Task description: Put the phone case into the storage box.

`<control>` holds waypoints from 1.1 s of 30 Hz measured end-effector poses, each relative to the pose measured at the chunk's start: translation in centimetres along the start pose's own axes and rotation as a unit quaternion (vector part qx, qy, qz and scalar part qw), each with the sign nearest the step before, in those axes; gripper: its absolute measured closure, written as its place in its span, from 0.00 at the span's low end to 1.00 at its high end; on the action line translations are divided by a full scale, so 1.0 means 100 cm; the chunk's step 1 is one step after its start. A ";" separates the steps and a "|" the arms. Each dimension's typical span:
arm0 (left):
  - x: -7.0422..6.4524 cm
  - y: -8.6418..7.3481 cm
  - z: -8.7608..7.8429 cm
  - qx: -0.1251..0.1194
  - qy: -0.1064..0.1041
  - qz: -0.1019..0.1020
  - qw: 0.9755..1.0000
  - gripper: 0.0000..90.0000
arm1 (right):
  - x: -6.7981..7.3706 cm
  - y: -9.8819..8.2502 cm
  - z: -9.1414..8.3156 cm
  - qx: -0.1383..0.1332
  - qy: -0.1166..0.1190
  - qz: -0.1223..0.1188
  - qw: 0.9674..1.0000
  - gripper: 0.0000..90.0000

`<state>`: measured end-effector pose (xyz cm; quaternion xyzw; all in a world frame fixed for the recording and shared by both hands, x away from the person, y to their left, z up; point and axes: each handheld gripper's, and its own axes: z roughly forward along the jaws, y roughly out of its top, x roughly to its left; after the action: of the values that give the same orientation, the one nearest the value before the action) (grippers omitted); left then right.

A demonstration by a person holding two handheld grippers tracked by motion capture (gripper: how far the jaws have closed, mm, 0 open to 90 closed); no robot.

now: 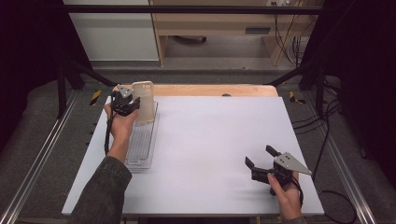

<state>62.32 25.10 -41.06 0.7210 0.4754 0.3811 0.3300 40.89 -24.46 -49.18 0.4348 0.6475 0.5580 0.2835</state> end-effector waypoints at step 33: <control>0.003 0.005 -0.012 -0.040 -0.007 -0.034 0.999 0.18 | 0.000 0.000 0.000 -0.001 -0.001 0.004 1.000 0.06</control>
<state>61.60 25.33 -40.05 0.6935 0.4815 0.3831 0.3747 40.84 -24.48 -49.17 0.4377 0.6450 0.5590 0.2825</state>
